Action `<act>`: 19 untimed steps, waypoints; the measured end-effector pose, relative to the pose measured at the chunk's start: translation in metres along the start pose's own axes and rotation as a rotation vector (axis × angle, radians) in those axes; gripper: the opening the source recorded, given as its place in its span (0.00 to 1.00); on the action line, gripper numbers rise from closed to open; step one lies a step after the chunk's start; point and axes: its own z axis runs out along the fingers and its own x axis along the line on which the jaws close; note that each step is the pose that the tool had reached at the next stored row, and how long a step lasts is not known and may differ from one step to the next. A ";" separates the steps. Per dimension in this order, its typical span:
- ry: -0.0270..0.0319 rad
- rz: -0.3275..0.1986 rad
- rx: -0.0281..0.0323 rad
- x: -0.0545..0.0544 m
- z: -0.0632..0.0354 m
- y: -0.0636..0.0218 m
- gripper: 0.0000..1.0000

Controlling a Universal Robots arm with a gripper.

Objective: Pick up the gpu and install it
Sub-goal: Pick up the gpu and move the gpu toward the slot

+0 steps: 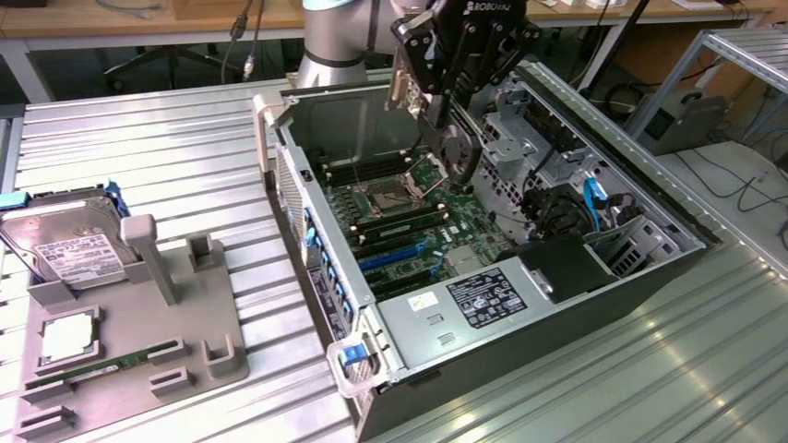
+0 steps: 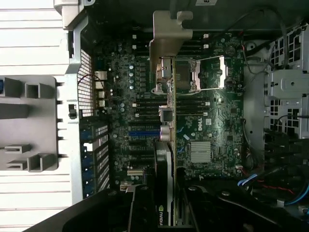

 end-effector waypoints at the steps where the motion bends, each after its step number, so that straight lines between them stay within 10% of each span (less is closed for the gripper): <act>1: 0.0000 0.000 0.0000 -0.003 0.0000 0.0001 0.27; 19: 0.0000 -0.001 0.0000 -0.063 0.0007 0.0014 0.27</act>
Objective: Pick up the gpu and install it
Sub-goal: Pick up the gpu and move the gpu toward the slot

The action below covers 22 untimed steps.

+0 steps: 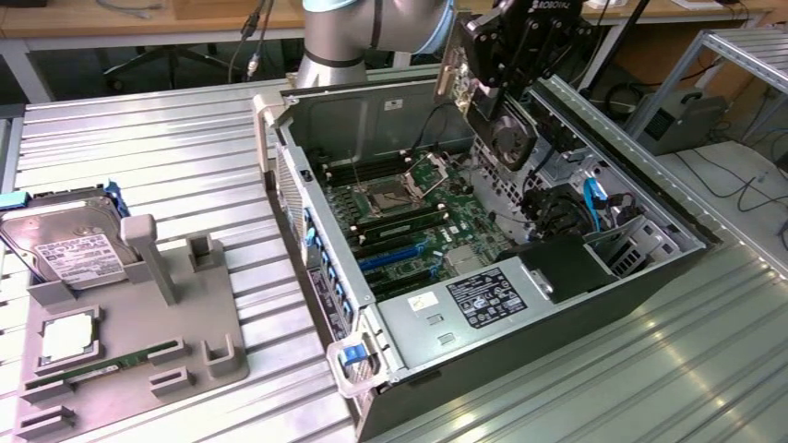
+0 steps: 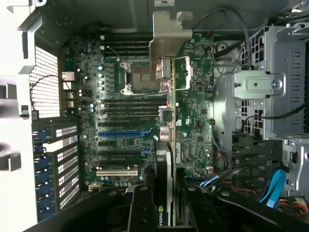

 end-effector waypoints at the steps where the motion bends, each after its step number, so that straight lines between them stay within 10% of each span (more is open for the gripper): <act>1: 0.0000 0.000 0.0000 -0.002 0.0000 0.0000 0.27; 22: 0.0000 -0.001 0.0002 -0.058 0.0008 0.0012 0.27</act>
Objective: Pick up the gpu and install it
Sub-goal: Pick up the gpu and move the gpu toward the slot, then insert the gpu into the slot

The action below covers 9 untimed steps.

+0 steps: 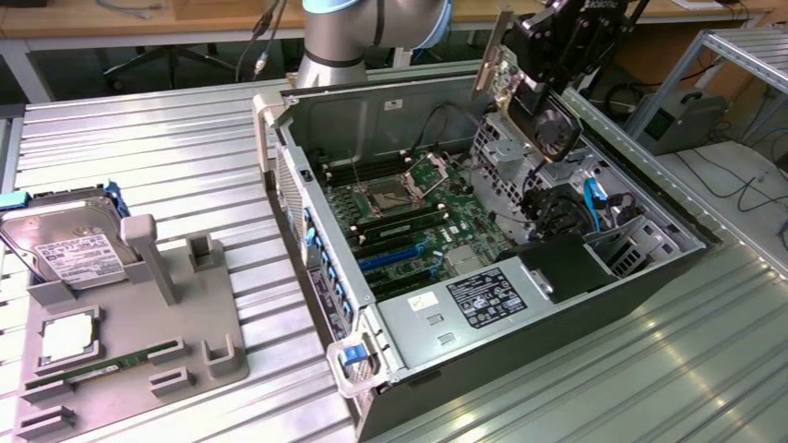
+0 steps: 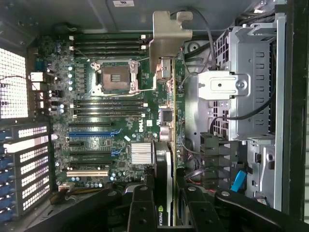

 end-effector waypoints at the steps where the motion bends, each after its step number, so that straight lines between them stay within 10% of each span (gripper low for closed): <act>1: 0.0000 0.000 -0.0001 0.000 0.0024 0.0000 0.27; 9: 0.0014 0.000 -0.0017 -0.025 0.0250 0.0016 0.27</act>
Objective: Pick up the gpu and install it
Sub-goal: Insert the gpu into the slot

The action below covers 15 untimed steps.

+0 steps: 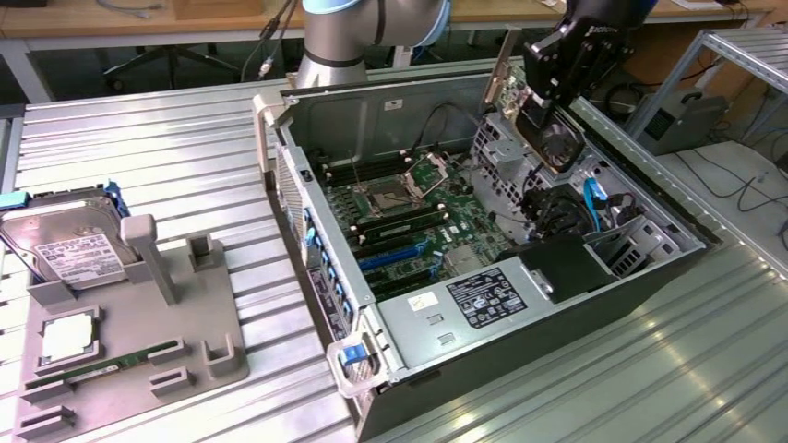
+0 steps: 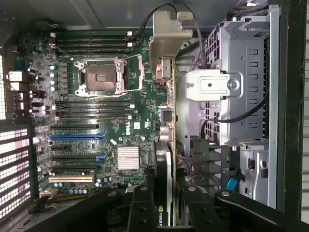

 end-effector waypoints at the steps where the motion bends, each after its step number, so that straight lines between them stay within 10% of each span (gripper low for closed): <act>1: 0.0000 0.000 0.0000 0.000 0.0000 0.0000 0.27; 15: 0.0006 -0.029 -0.0003 0.000 0.0001 0.0001 0.27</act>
